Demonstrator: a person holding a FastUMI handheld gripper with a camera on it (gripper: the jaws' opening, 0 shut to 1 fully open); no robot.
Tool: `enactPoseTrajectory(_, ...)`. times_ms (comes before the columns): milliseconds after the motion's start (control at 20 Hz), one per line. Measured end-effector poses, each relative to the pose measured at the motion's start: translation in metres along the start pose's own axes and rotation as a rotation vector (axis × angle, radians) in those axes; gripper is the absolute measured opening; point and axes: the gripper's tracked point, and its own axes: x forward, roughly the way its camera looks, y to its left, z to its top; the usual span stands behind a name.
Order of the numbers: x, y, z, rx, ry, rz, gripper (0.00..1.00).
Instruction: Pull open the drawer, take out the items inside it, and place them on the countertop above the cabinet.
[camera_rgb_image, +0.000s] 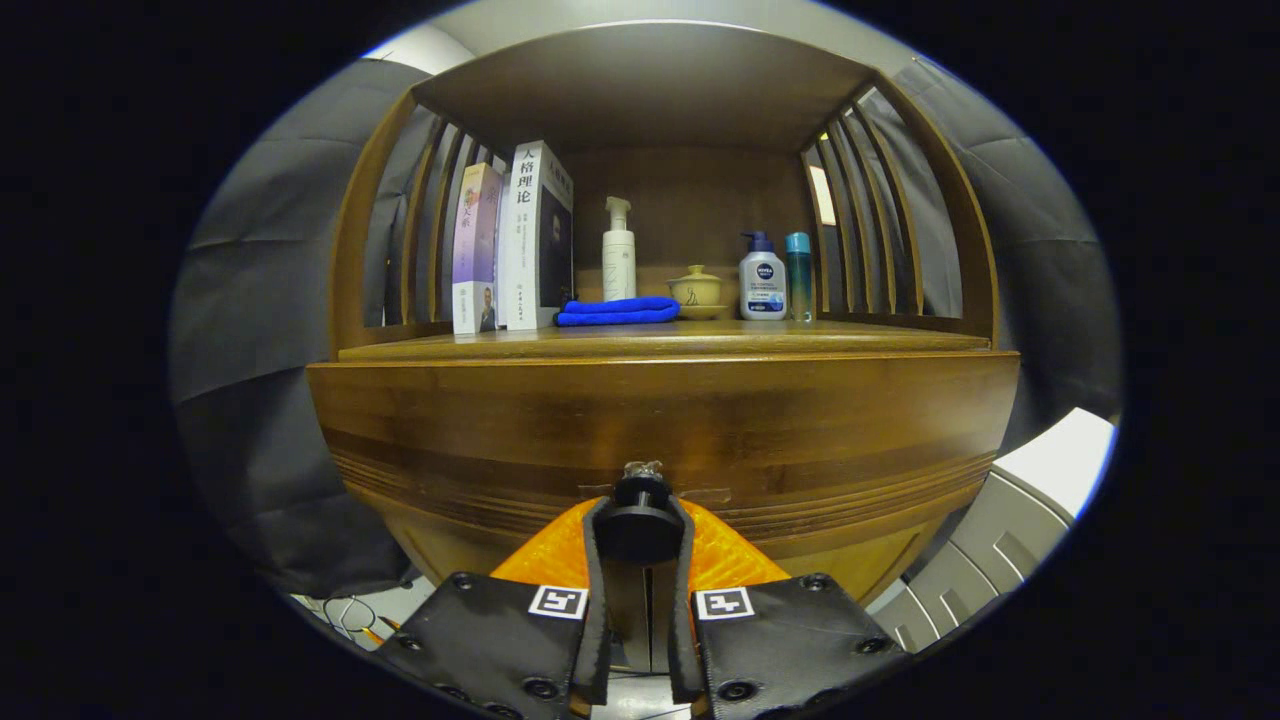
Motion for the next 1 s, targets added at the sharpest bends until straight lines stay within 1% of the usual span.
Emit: enactPoseTrajectory(1000,-0.098,0.005,-0.026,-0.024,0.003,0.045,0.25)
